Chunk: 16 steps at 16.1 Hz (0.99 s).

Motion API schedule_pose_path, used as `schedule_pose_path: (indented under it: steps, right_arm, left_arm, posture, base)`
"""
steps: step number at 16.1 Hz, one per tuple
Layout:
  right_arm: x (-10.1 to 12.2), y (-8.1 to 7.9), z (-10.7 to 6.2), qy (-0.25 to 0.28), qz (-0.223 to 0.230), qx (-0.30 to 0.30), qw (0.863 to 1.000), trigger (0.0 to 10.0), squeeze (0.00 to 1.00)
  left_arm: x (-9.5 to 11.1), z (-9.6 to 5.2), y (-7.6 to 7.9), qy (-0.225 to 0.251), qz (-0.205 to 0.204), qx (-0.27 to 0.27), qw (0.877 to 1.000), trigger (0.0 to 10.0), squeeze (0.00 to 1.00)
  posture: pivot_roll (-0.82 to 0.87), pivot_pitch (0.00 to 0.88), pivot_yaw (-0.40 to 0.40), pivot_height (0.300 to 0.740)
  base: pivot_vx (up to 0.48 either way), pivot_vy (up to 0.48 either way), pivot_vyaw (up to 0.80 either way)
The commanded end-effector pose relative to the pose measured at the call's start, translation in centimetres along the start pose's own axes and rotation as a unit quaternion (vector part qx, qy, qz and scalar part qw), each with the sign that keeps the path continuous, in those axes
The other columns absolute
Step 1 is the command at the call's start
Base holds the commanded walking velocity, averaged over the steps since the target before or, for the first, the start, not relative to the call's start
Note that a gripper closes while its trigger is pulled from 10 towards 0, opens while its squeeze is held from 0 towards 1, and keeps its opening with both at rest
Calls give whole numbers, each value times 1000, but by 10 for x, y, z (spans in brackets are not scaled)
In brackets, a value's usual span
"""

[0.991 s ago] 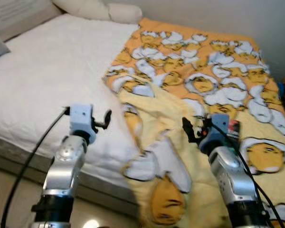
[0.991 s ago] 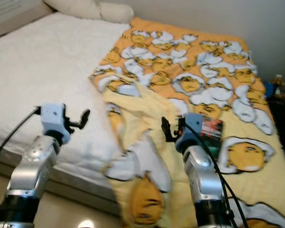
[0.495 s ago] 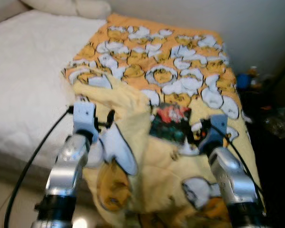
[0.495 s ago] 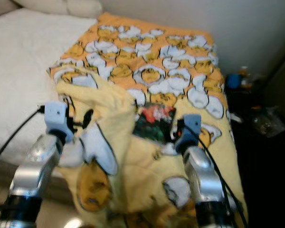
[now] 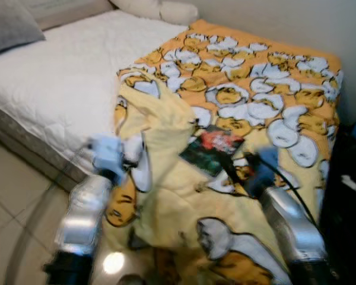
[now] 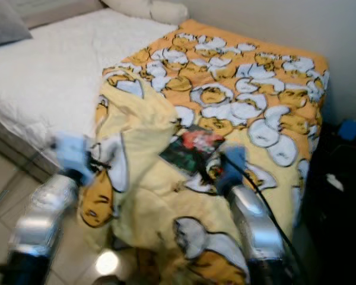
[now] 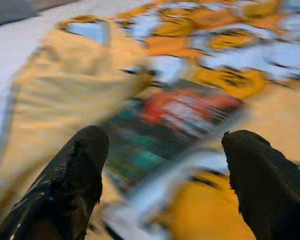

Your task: Clean up the room

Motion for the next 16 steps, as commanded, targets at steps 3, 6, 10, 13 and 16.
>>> schedule_pose_path:
  steps: [3,6,10,13,16]
  right_arm:
    - [6,-1,0,9,-1,-5,1000,10000,0]
    - [4,-1,0,6,-1,-7,1000,10000,0]
    - [4,-6,0,1,-12,8,1000,10000,0]
    - [4,-9,0,-2,-20,15,1000,10000,0]
    - [0,-14,-1,-13,-23,34,999,10000,0]
  left_arm:
    - [4,-3,-10,7,19,8,1000,10000,400]
    - [4,-4,-10,7,18,7,1000,10000,412]
    - [6,-5,-8,10,16,-2,1000,10000,424]
    - [7,-6,-8,12,14,-4,1000,10000,420]
    - [7,-7,-7,14,14,-8,1000,10000,420]
  posture:
    - [40,0,-34,740]
    - [40,0,-32,740]
    - [45,0,-34,740]
    - [45,0,-32,740]
    - [44,0,-31,740]
  base:
    - [0,0,0]
    - [0,0,0]
    - [0,0,0]
    - [289,0,800]
    - [350,0,800]
Point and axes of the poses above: a point about 5 cm out from each wrist's last joint towards the gripper, its own z axis pointing out of the wrist towards the gripper, its own x axis along the axis of the wrist's last joint, y = z × x, the point moved 5 cm from there along z, pointing out of the wrist towards the gripper, and after that the axes turned 11 degrees about z, right-handed, at the moved point
